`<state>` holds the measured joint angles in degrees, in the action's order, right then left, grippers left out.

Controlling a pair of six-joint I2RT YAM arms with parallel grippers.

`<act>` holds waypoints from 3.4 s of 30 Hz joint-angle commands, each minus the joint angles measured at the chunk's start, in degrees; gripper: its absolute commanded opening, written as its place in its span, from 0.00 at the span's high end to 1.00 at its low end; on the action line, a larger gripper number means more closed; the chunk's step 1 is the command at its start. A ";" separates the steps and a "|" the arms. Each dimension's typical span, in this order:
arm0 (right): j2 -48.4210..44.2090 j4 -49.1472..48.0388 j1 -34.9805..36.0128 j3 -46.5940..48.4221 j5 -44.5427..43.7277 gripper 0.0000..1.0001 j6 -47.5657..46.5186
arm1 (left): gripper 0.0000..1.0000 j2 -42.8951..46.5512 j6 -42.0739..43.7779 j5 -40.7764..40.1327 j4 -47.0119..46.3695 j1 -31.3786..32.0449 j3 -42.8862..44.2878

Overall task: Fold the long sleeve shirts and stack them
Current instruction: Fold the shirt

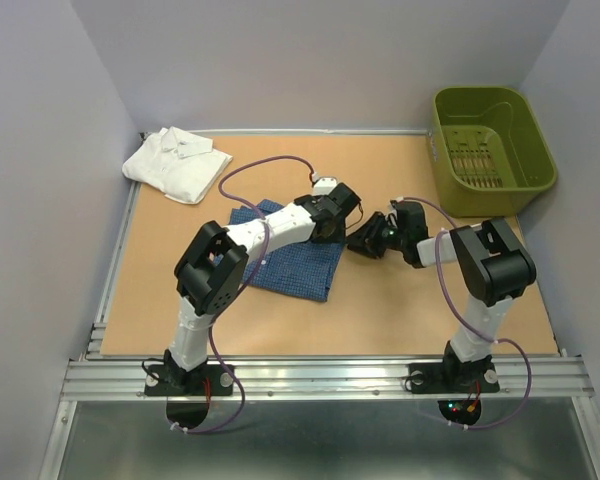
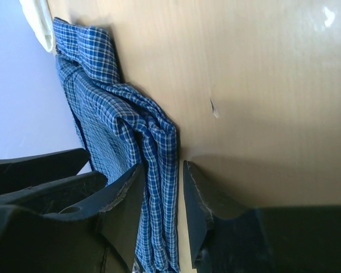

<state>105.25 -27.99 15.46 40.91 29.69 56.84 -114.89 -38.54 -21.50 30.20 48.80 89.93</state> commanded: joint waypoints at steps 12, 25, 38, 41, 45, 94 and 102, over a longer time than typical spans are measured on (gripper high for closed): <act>6.81 -0.23 0.88 3.48 -3.76 0.76 -2.79 | 0.25 -0.60 -2.49 -1.79 -0.05 0.95 5.51; 3.82 -0.23 1.50 2.16 -5.43 0.99 -4.98 | 0.25 -5.77 -7.51 -3.29 0.92 1.04 10.96; 4.35 -0.31 3.34 2.42 -5.61 1.00 -5.77 | 0.33 -10.96 -11.82 -8.39 5.40 1.21 14.92; 4.44 -0.49 3.70 2.42 -5.70 0.99 -5.77 | 0.37 -12.02 -11.73 -8.30 5.93 1.21 15.98; 4.35 -0.49 3.96 2.51 -5.70 1.00 -5.95 | 0.43 -12.64 -11.64 -7.95 6.19 1.21 16.07; -0.30 2.84 4.14 0.49 -11.22 0.99 -5.95 | 0.90 -3.94 9.45 -3.47 -5.14 6.49 5.62; -8.21 11.37 4.14 1.81 -18.17 0.63 -10.52 | 0.63 4.66 9.45 -3.20 -8.05 4.65 4.64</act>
<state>101.25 -21.71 19.22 42.19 17.41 50.19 -120.22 -29.54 -24.56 24.99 54.46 94.24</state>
